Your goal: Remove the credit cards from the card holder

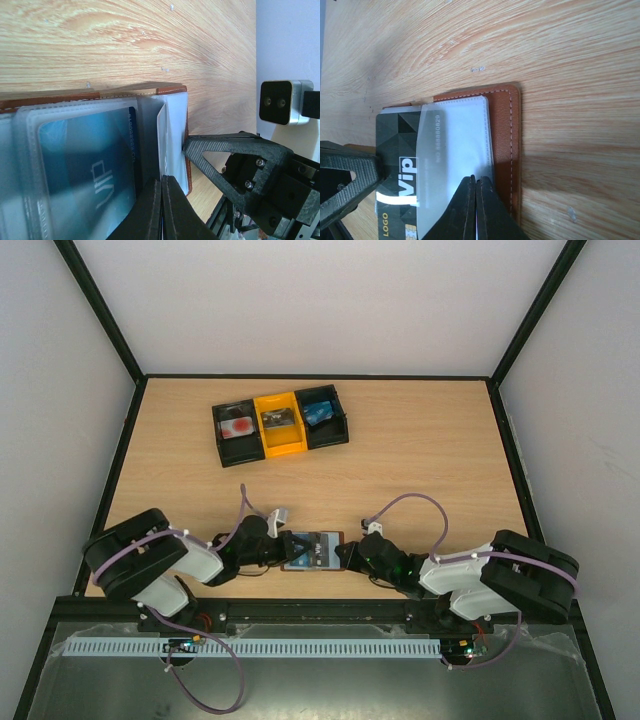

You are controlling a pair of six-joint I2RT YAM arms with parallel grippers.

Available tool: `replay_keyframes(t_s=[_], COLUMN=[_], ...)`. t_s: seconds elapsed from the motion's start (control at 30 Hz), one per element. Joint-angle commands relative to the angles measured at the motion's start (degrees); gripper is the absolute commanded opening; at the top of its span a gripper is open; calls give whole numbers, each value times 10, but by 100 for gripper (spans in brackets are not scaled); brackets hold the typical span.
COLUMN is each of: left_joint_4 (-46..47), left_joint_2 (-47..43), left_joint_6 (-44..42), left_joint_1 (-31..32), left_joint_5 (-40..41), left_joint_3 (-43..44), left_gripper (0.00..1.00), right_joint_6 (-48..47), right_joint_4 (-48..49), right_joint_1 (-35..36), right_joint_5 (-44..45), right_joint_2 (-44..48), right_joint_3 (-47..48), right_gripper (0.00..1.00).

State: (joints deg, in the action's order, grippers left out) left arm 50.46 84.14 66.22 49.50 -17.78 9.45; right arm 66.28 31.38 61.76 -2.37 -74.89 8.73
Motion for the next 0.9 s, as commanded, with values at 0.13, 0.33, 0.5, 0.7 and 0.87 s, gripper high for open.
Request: replay_keyframes(t_s=[0.13,0.33,0.5,0.7,0.87], left_joint_4=[-187,-309,-367,-423,-433], left_joint_2=[-115,-202,-269,-332,-348], left_joint_6=[-58,-94,-124,-174,-203], left_joint_1=[-19,-27,-30,-32,-31], left_joint_5=[41,51,14,-58,-148], left_joint_3=[9,31,46,79,87], left_gripper=[2,2,2,2,2], right_joint_6=[-31,-70,-115,-180,-220], right_joint_4=[-164,-210,-250,-323,-362], right_joint_1=[2,2,2,2,2], right_joint_5=[11,6,-23,-79,-151], right_joint_2=[27,119,219,313,368], right_joint_3=[4,23,41,97,125], right_gripper=[4,8,15,28,39])
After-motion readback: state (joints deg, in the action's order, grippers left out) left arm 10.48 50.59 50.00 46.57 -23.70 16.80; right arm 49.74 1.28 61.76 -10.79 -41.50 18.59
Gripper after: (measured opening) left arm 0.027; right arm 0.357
